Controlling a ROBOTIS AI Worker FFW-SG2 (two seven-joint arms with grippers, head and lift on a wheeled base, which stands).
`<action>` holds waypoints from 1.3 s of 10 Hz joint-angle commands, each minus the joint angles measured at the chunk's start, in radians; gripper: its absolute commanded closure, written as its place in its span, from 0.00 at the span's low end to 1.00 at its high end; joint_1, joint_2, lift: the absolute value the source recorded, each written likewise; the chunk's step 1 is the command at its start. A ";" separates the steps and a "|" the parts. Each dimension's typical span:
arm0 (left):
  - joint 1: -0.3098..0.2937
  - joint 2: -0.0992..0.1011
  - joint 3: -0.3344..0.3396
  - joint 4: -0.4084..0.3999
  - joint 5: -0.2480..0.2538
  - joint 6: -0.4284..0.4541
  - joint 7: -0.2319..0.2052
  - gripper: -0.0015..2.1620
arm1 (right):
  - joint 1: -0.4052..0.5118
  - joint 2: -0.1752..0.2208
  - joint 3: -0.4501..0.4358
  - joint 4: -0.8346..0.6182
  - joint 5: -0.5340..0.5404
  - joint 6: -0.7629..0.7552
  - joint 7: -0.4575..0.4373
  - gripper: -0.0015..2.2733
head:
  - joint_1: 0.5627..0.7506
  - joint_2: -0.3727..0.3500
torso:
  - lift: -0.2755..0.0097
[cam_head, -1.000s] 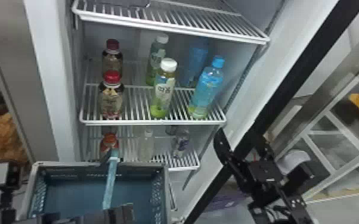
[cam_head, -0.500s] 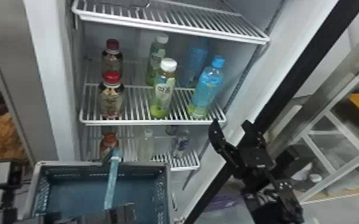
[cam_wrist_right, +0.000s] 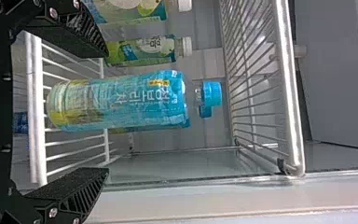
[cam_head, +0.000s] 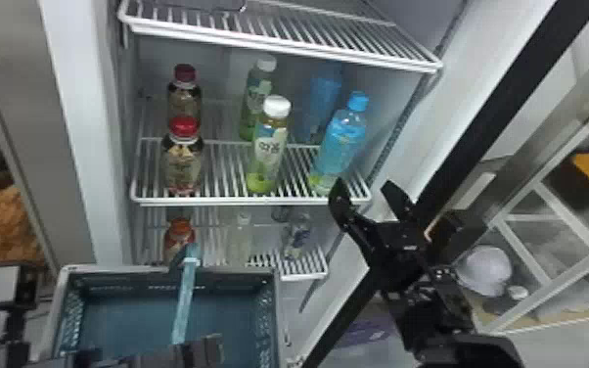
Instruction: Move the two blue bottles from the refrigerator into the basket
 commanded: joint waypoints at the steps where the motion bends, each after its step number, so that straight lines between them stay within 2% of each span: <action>1: 0.000 0.000 -0.001 0.000 0.000 0.000 0.000 0.54 | -0.039 -0.010 0.011 0.029 0.002 0.007 -0.003 0.06 | 0.70 0.03 | 0.97; 13: 0.000 0.002 -0.006 0.002 0.003 0.007 0.009 0.54 | -0.262 -0.056 0.077 0.223 0.041 0.074 -0.019 0.06 | 0.70 0.03 | 0.97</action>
